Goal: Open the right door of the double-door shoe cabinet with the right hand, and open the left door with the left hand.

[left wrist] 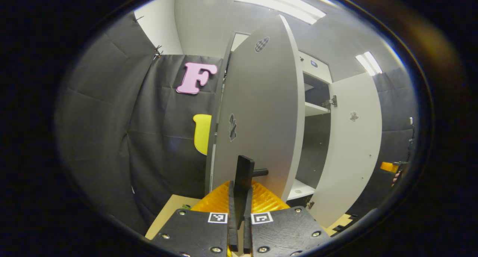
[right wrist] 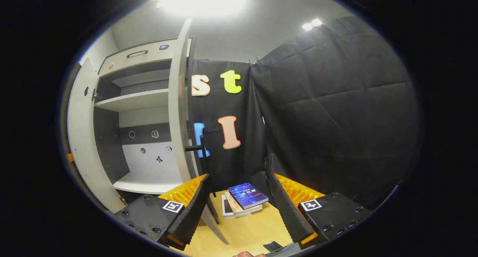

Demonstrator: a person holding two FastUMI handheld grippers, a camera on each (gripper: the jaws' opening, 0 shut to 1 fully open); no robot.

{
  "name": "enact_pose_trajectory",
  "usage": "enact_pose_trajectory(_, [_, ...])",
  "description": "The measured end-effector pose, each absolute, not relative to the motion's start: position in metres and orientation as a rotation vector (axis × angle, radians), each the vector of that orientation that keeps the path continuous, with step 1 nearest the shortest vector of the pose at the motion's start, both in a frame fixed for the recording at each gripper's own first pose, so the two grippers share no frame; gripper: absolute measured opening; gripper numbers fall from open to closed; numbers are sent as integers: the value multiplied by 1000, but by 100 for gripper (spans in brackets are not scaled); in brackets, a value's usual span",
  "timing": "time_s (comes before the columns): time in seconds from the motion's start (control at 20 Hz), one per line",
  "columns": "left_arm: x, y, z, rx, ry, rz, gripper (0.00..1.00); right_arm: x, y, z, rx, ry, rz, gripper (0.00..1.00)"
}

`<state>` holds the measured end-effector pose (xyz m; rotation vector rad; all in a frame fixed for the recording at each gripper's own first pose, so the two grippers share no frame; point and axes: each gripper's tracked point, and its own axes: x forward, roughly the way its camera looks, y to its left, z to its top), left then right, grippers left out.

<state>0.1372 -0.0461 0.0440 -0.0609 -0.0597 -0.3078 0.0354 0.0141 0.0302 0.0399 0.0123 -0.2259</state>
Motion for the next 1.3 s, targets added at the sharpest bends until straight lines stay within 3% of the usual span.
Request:
enact_pose_trajectory(0.15, [146,-29,41,-68,-54,-263,8,35,22,35,16,7,-219,98])
enact_pose_trajectory(0.2, [145,-22,42,-74,-57,-246,1,36,23,38,11,3,-218,98])
enact_pose_trajectory(0.25, [147,-12,44,-88,-59,-215,1,38,25,38,11,6,-215,98])
enact_pose_trajectory(0.4, [143,-25,44,-150,-48,-280,1,42,32,41,14,6,-200,98])
enact_pose_trajectory(1.05, [143,-7,36,-58,-7,-211,1,40,33,44,-4,18,-171,98])
enact_pose_trajectory(1.3, [126,6,49,6,-50,-117,1,35,34,65,-18,-13,-175,98])
